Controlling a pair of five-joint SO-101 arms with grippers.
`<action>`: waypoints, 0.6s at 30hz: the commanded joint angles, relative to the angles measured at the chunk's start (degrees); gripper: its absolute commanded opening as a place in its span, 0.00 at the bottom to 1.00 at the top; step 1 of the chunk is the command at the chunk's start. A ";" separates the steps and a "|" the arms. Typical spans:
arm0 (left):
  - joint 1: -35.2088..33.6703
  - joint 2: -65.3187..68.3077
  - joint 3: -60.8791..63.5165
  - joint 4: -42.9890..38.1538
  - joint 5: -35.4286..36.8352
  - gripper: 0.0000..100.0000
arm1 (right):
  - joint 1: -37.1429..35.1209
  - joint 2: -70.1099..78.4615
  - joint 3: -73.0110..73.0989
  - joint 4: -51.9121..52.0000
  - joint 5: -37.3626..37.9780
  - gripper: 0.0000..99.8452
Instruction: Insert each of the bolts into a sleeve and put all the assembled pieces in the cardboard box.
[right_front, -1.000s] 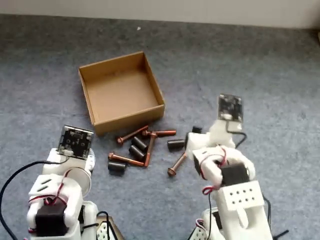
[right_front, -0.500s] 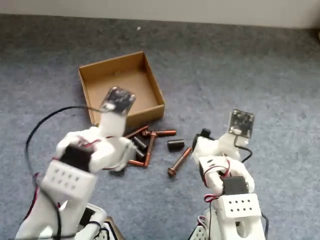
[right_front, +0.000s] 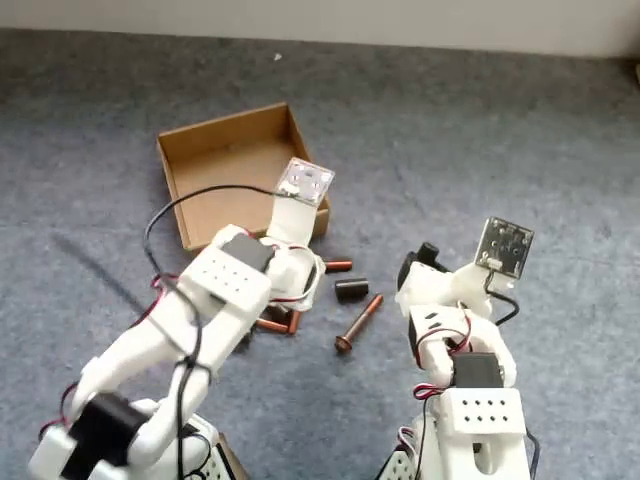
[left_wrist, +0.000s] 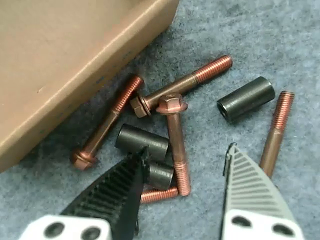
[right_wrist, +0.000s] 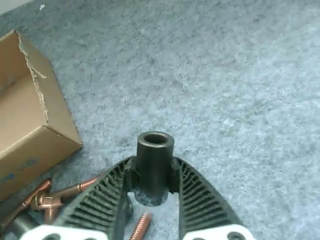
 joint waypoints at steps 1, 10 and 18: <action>1.01 8.31 -6.11 -1.23 0.44 0.26 | 0.57 -1.19 -0.66 -1.45 -0.62 0.00; 1.01 23.34 -15.25 -1.23 0.18 0.18 | 0.48 -1.27 -0.66 -1.45 -0.62 0.00; 3.21 31.52 -22.11 -0.88 0.18 0.01 | 0.48 -1.27 -0.66 -1.45 -0.53 0.00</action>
